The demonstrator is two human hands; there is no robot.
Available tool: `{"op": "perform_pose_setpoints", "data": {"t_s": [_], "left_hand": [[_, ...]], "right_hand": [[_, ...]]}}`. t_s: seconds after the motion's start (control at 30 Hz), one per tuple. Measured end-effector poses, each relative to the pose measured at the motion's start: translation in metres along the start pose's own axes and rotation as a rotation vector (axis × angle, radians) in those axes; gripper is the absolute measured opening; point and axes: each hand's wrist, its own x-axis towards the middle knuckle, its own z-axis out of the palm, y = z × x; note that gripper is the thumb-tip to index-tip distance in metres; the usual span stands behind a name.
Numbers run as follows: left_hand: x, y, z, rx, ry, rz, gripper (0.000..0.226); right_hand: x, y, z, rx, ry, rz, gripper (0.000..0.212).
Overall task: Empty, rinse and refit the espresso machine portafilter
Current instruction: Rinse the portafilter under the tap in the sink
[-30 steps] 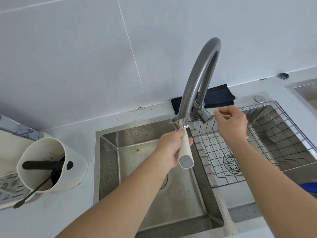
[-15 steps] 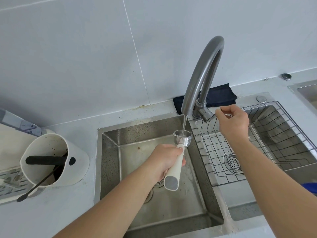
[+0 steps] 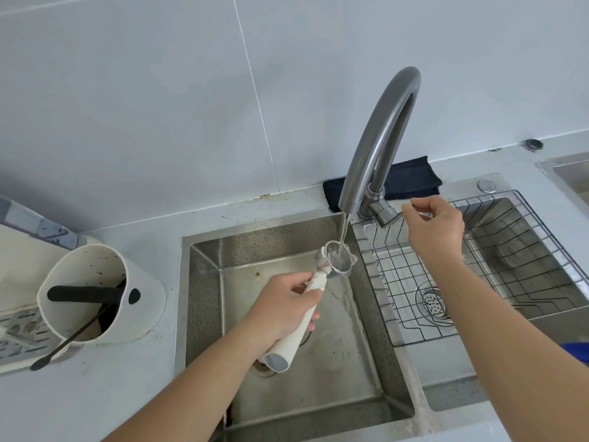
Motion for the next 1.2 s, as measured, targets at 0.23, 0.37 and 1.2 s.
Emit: {"op": "perform_pose_setpoints", "data": {"t_s": [0.23,0.37,1.2], "left_hand": [[-0.003,-0.014,-0.026,0.338,0.144,0.207,0.042],[-0.004,-0.017,-0.035,0.421,0.231,0.318,0.044],[-0.038,-0.030,-0.082,0.903,0.449,0.540,0.050]], "right_hand": [[0.003,0.002,0.001,0.004,-0.006,-0.001,0.010],[0.006,-0.003,-0.001,-0.027,-0.002,-0.030,0.011],[0.014,-0.021,0.002,-0.184,-0.024,-0.100,0.022]]}}
